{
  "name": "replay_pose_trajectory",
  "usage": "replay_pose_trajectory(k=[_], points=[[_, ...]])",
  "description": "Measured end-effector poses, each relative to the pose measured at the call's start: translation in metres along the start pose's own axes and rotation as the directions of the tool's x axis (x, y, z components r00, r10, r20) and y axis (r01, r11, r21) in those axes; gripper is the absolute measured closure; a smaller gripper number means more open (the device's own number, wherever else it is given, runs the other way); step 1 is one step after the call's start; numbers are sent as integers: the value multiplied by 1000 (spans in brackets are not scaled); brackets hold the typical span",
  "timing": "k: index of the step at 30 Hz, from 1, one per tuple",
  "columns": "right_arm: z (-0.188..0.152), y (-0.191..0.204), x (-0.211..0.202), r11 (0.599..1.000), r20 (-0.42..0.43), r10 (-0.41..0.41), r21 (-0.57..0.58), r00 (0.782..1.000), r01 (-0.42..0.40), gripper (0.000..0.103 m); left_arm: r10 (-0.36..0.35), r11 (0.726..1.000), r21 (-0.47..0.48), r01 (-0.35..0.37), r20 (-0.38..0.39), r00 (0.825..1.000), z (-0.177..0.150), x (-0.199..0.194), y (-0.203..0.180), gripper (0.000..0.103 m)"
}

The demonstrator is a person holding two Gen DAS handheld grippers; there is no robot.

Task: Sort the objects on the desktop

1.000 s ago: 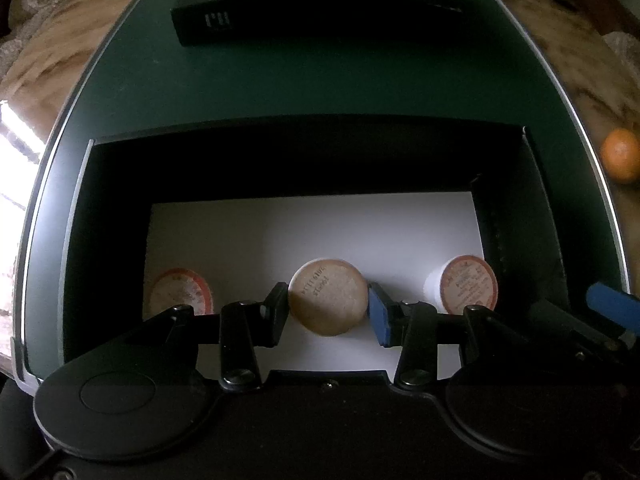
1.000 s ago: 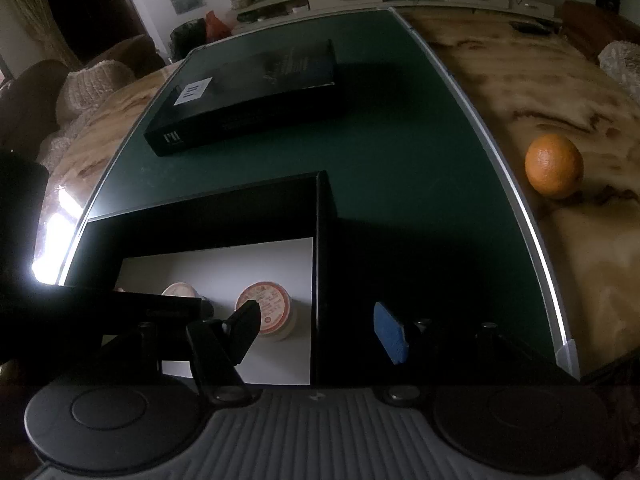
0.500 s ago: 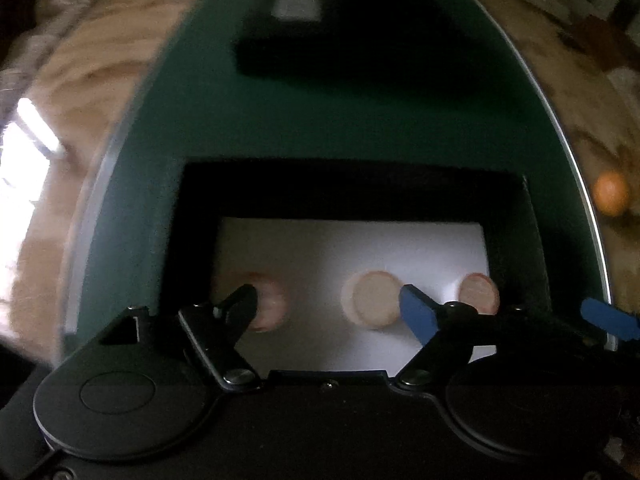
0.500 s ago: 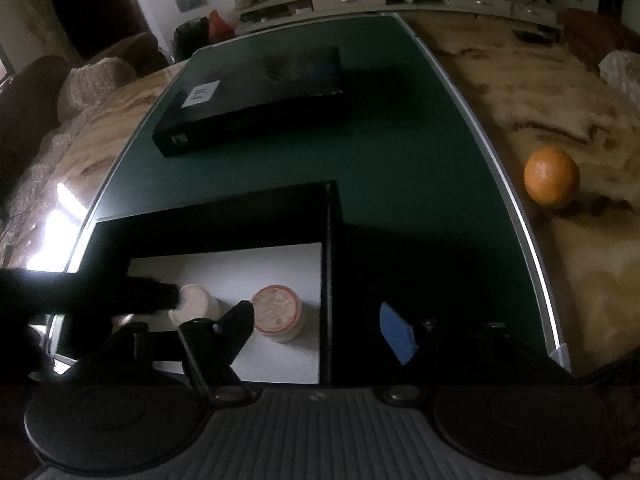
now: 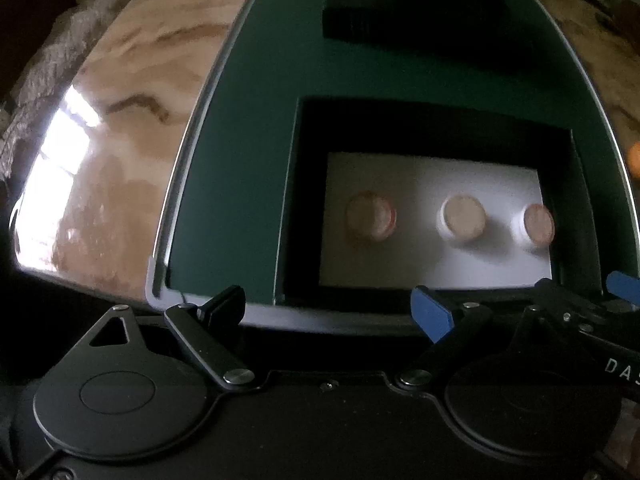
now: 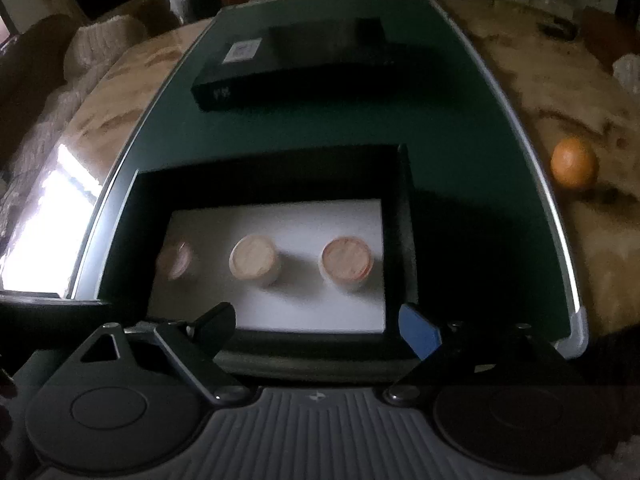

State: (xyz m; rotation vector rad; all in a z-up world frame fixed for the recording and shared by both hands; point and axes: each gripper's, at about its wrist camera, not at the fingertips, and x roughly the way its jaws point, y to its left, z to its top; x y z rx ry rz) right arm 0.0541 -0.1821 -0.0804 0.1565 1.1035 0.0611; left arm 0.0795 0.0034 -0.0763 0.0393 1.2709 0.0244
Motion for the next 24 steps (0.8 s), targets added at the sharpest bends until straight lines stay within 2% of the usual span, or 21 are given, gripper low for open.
replay_pose_trajectory(k=[8, 24], points=[[-7, 16, -13, 999, -7, -29, -22, 1000, 29, 11, 7, 1000, 10, -7, 18, 1000, -16, -11, 1, 12], [-10, 17, -13, 999, -21, -40, -15, 999, 40, 11, -20, 1000, 2, 20, 11, 1000, -19, -9, 4, 12]])
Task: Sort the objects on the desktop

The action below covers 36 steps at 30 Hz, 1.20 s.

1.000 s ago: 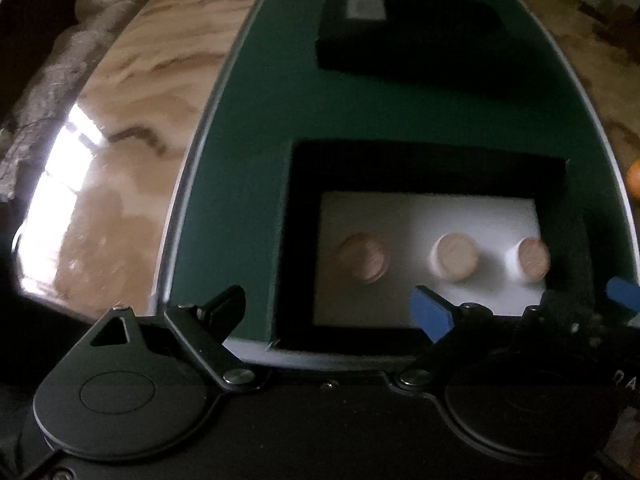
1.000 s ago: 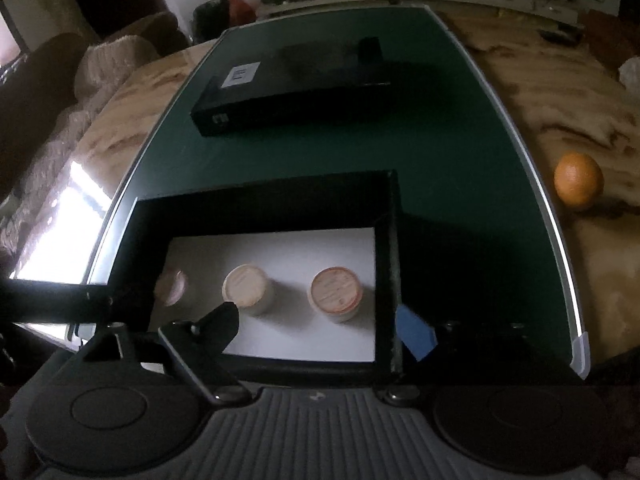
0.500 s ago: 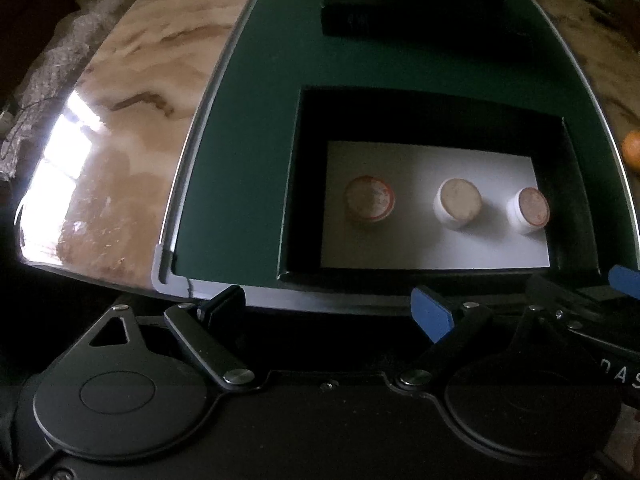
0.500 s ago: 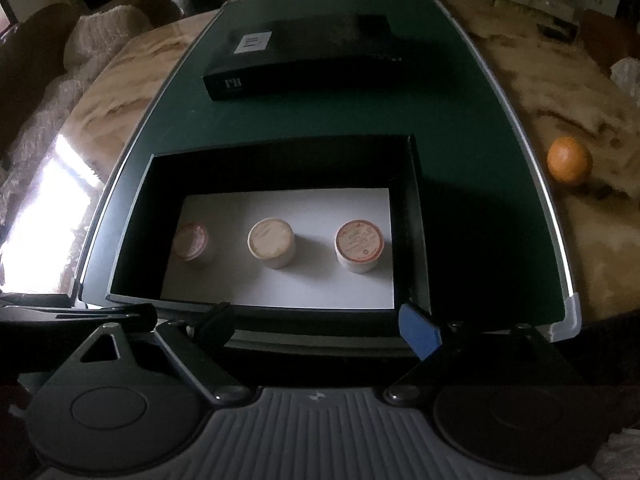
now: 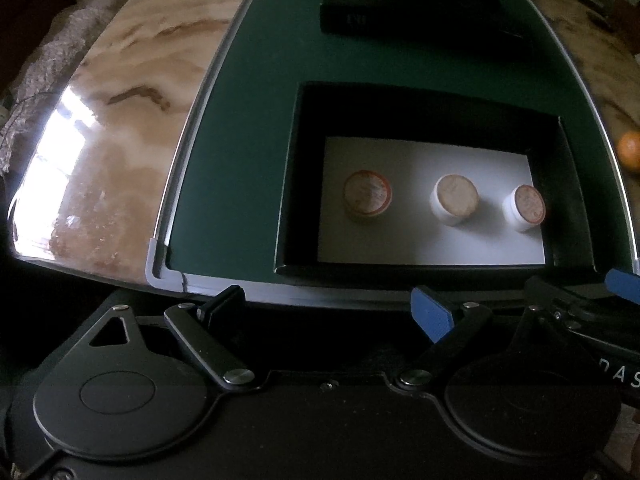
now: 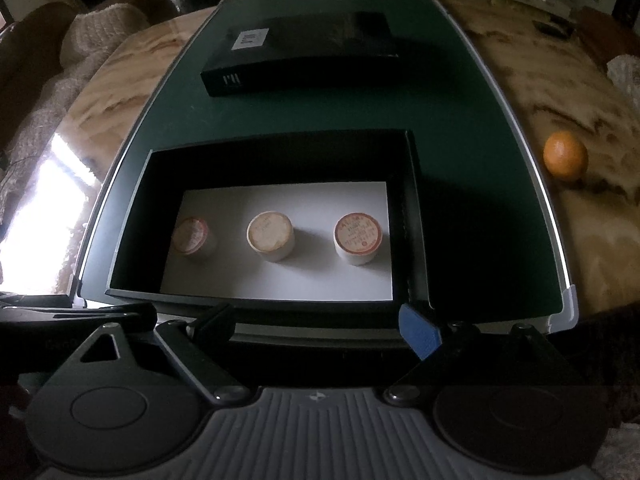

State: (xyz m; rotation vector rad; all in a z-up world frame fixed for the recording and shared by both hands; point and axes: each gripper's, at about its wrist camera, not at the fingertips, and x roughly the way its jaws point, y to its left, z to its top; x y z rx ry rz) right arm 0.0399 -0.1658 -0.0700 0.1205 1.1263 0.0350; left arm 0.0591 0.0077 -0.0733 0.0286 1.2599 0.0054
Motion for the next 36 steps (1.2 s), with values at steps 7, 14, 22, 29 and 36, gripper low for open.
replay_pose_trajectory(k=[7, 14, 22, 29, 36], points=[[0, -2, 7, 1000, -13, 1, 2, 1000, -1, 11, -1, 1000, -2, 1, -10, 1000, 1, 6, 0, 12], [0, -4, 14, 1000, -21, 21, 2, 1000, -21, 11, -15, 1000, -18, 15, -15, 1000, 5, 12, 1, 12], [15, -11, 4, 998, 94, 61, -36, 994, -57, 11, -57, 998, -33, 58, 29, 998, 24, 11, 8, 12], [61, -36, -5, 994, 254, 96, -70, 963, -80, 11, -32, 999, -1, 32, 176, 984, 79, 5, 11, 14], [130, -67, 16, 996, 326, 77, -77, 942, -55, 11, -46, 998, -37, 55, 212, 976, 161, 29, 18, 13]])
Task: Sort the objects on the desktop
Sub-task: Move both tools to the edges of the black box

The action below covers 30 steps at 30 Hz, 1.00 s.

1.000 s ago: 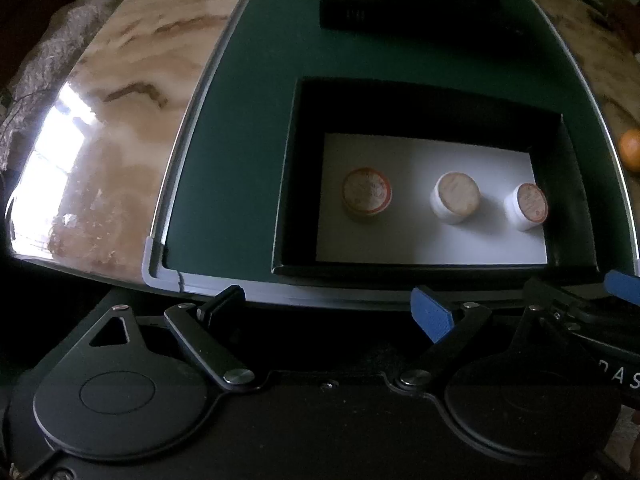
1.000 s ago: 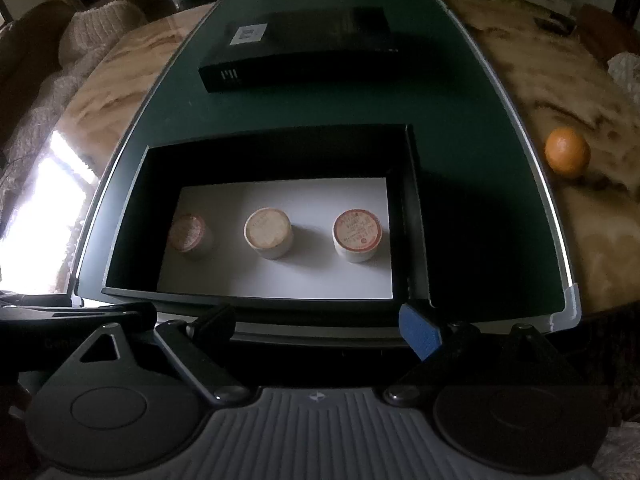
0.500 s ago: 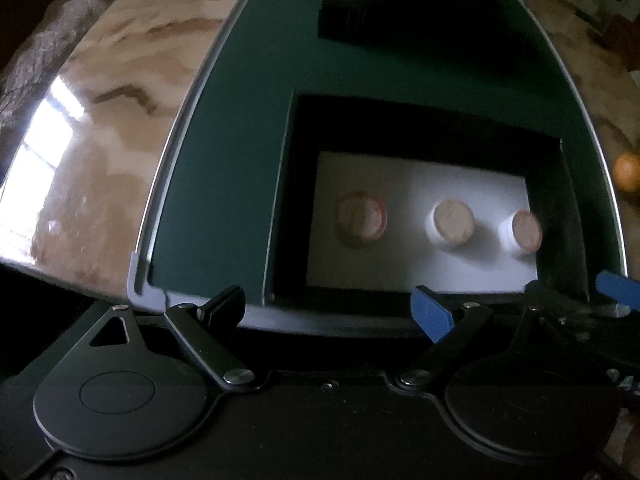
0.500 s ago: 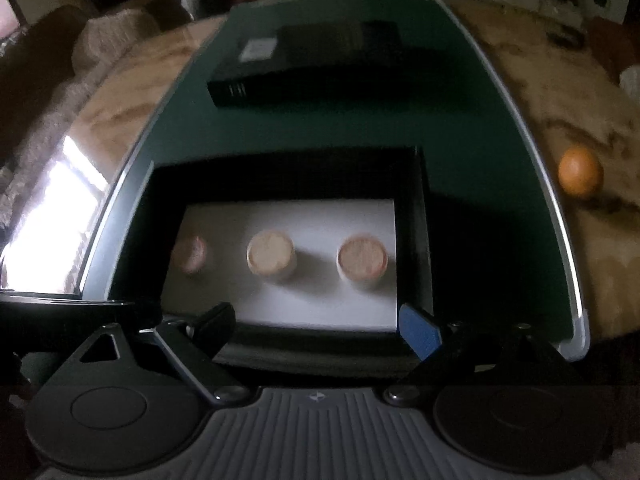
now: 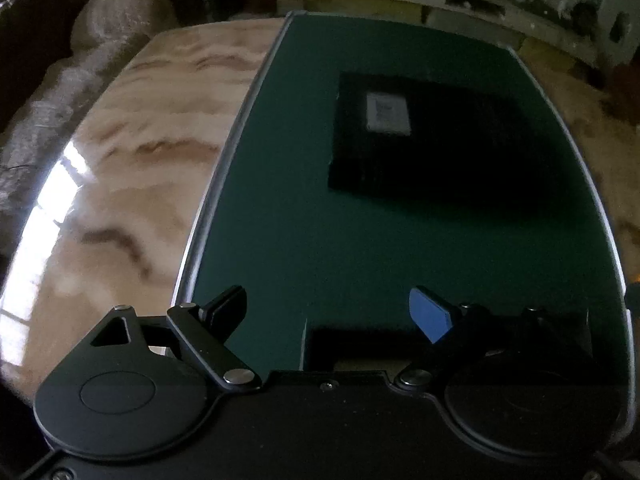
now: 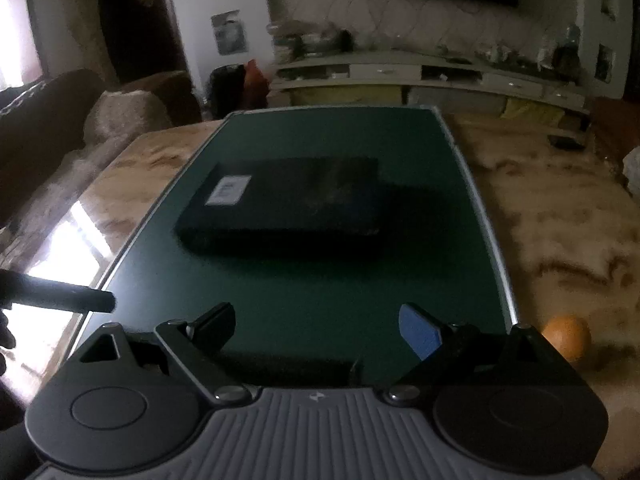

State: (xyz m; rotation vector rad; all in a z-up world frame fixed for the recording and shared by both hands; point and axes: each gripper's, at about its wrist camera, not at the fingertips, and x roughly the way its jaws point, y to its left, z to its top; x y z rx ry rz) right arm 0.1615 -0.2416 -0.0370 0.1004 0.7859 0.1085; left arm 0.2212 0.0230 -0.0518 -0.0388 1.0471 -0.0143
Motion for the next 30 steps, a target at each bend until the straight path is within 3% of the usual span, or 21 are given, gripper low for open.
replay_pose_trajectory(k=[8, 11, 14, 21, 26, 30], points=[[42, -38, 80, 999, -12, 14, 38, 1000, -14, 14, -27, 1000, -4, 27, -17, 999, 60, 66, -3, 14], [50, -48, 107, 999, -36, -1, 43, 999, 3, 22, -43, 999, -23, 43, -25, 999, 74, 84, 0, 14], [57, -55, 130, 998, -46, -4, 55, 999, 7, 23, -54, 997, -49, 53, -16, 998, 86, 95, 3, 14], [71, -72, 166, 985, -40, 73, 161, 997, -65, 23, -114, 991, -72, 111, -30, 993, 110, 126, -1, 15], [76, -72, 185, 986, -66, 76, 150, 995, -66, 24, -124, 989, -85, 120, -47, 991, 121, 146, 1, 21], [76, -69, 194, 986, -67, 88, 145, 994, -77, 25, -148, 985, -99, 142, -53, 988, 127, 156, 4, 20]])
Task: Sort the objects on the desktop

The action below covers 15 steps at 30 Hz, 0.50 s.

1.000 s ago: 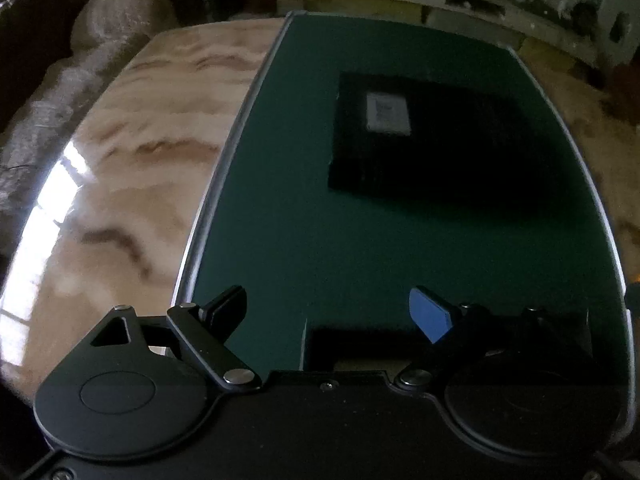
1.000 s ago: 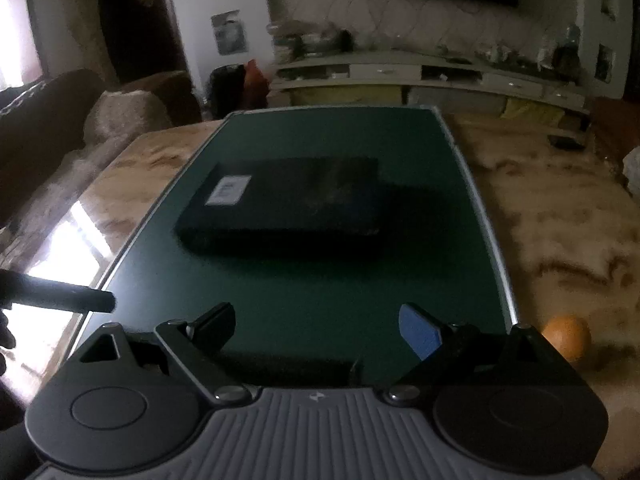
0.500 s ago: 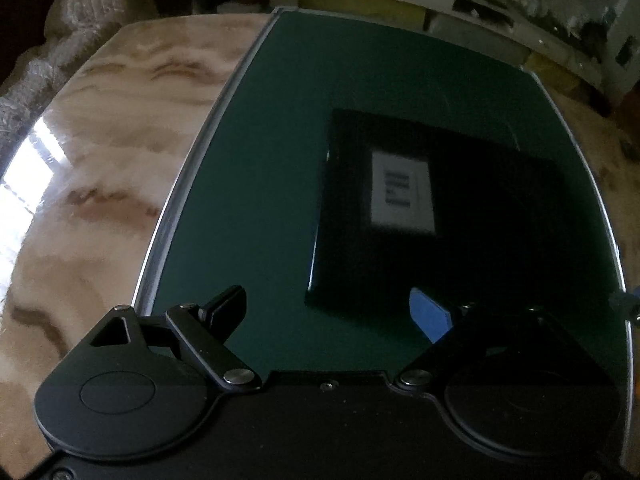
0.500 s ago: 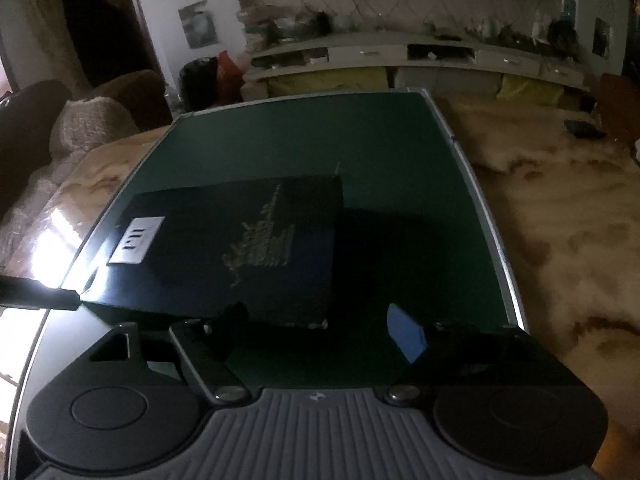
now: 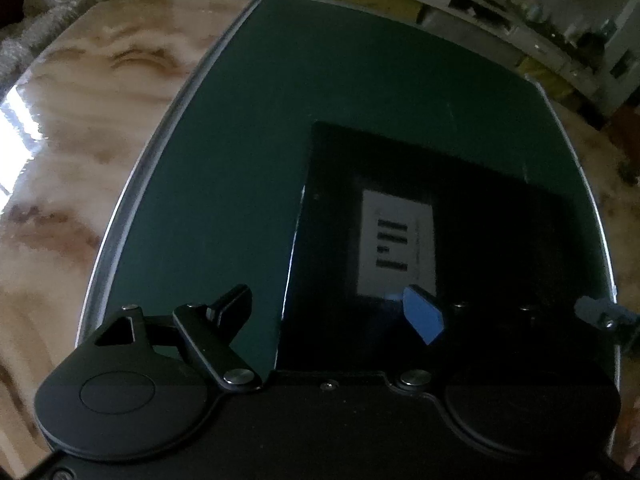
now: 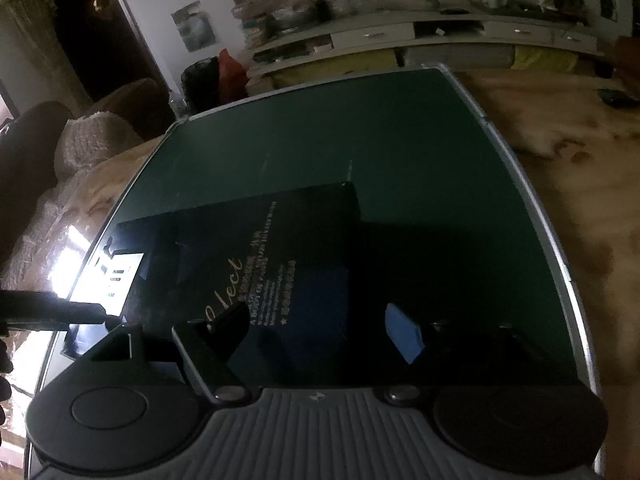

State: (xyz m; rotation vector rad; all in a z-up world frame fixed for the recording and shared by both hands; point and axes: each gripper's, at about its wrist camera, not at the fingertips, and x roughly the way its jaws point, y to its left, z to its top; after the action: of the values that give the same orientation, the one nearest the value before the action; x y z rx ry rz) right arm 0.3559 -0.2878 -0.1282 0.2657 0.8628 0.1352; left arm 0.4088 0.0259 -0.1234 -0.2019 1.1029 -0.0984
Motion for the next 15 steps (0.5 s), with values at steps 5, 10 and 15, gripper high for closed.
replay_pose_trajectory(k=[5, 10, 15], points=[[-2, 1, 11, 999, -20, 36, 17, 999, -35, 27, -41, 999, 27, 41, -8, 999, 5, 6, -3, 19], [0, -1, 15, 998, -13, 49, 42, 999, -48, 26, -71, 997, 7, 71, -21, 997, 7, 13, -2, 18], [1, -2, 16, 998, -13, 56, 36, 998, -55, 26, -68, 997, 21, 68, -19, 998, 8, 15, -4, 18]])
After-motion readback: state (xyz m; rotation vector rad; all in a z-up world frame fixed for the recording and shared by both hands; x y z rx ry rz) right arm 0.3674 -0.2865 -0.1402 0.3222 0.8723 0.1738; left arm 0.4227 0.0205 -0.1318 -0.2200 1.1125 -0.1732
